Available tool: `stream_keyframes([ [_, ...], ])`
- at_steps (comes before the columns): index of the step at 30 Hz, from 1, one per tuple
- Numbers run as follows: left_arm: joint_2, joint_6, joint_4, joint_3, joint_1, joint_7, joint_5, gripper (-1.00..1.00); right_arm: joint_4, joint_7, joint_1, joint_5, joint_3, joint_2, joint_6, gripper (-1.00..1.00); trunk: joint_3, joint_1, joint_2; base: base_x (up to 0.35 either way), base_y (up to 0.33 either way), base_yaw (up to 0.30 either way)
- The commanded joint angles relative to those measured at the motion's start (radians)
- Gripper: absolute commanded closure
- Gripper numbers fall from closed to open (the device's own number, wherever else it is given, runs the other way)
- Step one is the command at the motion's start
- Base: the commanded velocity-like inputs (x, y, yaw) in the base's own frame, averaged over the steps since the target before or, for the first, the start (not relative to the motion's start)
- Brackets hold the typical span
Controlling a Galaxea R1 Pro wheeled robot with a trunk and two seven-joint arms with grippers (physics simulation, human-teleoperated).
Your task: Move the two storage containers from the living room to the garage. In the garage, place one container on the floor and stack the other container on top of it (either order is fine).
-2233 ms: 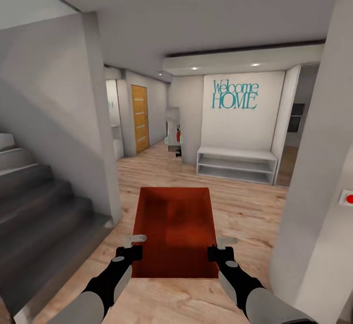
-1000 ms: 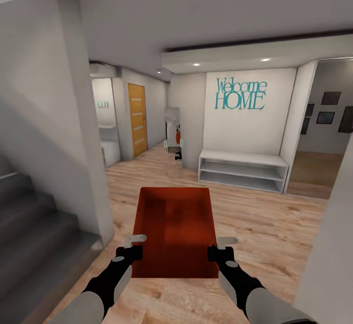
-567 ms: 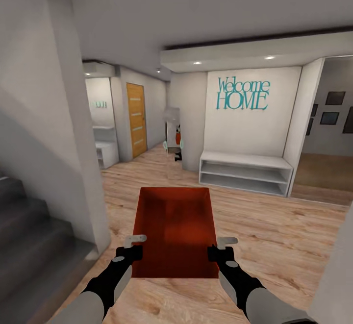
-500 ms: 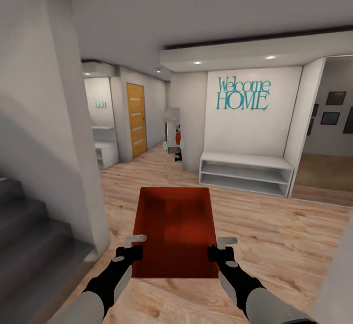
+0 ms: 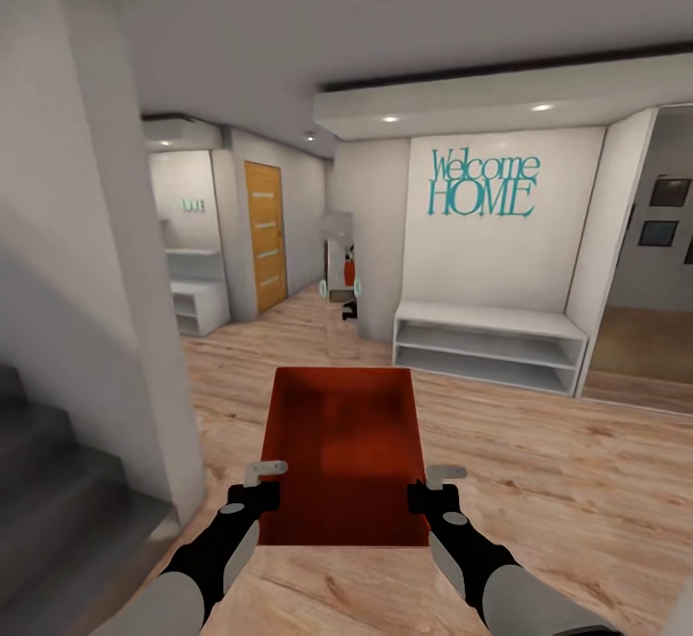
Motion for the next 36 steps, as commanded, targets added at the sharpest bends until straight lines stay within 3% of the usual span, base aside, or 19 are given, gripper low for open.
stream_keyframes([
  [1, 0.0, 0.007, -0.004, 0.038, -0.001, 0.043, 0.045, 1.0, 0.0, -0.005, 0.0, -0.004, 0.002, 0.0, -0.002, 1.0, 0.0, 0.001, -0.001, 0.323, 0.0, 0.0],
  [36, 0.001, 0.006, -0.004, 0.038, -0.001, 0.043, 0.045, 1.0, 0.0, -0.005, 0.0, -0.004, 0.002, 0.0, -0.002, 1.0, 0.0, 0.001, -0.001, 0.323, 0.0, 0.0],
])
